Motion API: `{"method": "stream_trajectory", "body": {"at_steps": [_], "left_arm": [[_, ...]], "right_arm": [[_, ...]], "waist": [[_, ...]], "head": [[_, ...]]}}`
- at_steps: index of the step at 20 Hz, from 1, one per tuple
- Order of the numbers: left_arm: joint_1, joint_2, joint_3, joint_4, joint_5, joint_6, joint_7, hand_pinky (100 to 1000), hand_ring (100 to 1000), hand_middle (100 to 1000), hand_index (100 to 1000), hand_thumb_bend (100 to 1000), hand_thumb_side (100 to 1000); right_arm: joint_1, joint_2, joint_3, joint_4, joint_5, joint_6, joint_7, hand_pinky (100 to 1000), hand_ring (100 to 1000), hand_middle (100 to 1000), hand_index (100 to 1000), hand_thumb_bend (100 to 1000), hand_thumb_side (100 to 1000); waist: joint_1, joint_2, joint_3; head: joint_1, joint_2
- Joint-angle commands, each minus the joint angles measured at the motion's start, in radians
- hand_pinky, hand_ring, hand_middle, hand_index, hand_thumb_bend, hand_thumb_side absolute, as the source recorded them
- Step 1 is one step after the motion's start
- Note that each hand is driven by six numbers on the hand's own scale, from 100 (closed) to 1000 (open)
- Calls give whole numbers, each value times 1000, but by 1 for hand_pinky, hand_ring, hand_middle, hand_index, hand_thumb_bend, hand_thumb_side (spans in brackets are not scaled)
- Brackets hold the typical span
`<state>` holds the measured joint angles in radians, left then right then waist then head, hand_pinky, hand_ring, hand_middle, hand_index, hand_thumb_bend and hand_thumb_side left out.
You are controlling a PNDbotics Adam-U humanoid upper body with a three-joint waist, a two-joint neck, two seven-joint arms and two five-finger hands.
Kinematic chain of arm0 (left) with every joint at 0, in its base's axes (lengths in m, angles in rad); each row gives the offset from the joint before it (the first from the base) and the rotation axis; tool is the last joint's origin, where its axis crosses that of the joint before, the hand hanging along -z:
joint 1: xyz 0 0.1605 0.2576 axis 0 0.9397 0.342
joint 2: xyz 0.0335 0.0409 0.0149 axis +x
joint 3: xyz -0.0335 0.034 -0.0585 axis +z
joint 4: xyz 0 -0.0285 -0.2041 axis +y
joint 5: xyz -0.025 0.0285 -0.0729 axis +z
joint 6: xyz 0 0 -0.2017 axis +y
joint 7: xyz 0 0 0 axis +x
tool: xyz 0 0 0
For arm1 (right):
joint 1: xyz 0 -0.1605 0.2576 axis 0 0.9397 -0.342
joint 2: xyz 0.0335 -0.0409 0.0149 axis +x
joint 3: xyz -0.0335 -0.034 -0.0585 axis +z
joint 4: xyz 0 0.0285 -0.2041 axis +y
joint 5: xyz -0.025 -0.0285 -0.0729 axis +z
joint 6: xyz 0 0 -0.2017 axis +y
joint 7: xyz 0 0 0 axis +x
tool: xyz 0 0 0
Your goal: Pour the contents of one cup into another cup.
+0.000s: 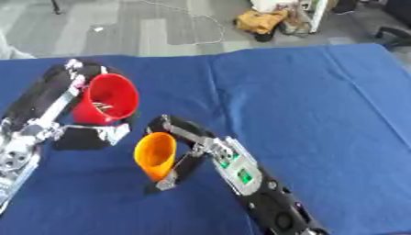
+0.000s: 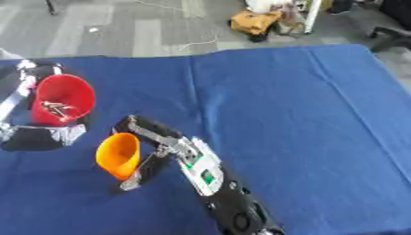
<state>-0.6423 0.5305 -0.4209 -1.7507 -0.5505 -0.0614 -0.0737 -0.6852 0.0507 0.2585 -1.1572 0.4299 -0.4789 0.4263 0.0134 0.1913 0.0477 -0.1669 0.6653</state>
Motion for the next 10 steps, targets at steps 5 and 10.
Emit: {"method": "stream_trajectory", "body": {"at_steps": [5, 10], "left_arm": [[-9, 54, 2, -35, -59, -26, -32, 100, 279, 266, 714, 100, 132], [-8, 63, -3, -32, -96, -49, -51, 100, 274, 261, 712, 100, 122]], "right_arm": [[-10, 9, -9, -9, 6, 3, -6, 551, 198, 299, 371, 632, 100], [-8, 8, -10, -8, 6, 5, -5, 551, 198, 299, 372, 631, 100]], "waist": [[4, -18, -1], [4, -17, -2]], "head": [[-2, -11], [-2, -11]]}}
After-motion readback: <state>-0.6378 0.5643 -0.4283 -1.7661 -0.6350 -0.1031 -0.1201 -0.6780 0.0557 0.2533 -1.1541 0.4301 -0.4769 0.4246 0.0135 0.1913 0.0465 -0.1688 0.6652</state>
